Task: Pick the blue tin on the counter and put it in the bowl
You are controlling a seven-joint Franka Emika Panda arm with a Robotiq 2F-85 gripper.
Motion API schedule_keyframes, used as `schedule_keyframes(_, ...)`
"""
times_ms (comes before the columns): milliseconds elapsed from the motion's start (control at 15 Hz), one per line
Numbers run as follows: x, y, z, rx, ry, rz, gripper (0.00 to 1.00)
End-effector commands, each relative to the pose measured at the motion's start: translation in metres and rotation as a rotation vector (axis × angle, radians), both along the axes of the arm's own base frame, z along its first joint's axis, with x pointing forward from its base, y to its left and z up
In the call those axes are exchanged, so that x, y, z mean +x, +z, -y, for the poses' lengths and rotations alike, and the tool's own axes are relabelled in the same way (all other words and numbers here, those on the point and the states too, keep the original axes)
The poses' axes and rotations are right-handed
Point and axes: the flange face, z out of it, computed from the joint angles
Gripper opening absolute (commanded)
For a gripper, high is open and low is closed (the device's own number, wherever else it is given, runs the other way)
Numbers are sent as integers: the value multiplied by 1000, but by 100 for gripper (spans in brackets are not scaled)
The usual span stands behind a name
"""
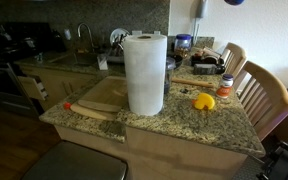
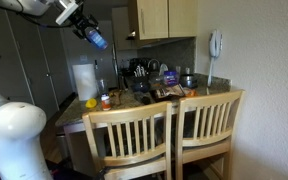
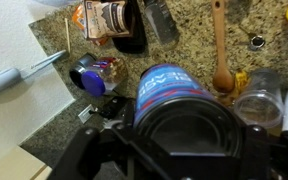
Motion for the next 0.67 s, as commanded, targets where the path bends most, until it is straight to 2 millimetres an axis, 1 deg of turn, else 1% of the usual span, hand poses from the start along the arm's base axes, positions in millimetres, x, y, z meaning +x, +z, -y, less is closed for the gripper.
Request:
schedule_keyframes(0,73,13,26,49,-41,-44,57)
schedule_keyframes(200,128,2,42,118,-23,-93,57)
schedule_keyframes(267,139,2,42,144,-7,-106,57)
schedule_keyframes(333,144,-1,39,154,22,-120,57)
schedule_keyframes(467,124,-15,14,155,148,-177,57)
schedule_keyframes(533,102,-32,1,135,202,-202,57)
schedule_keyframes(600,87,-45,-12,124,252,-221,57)
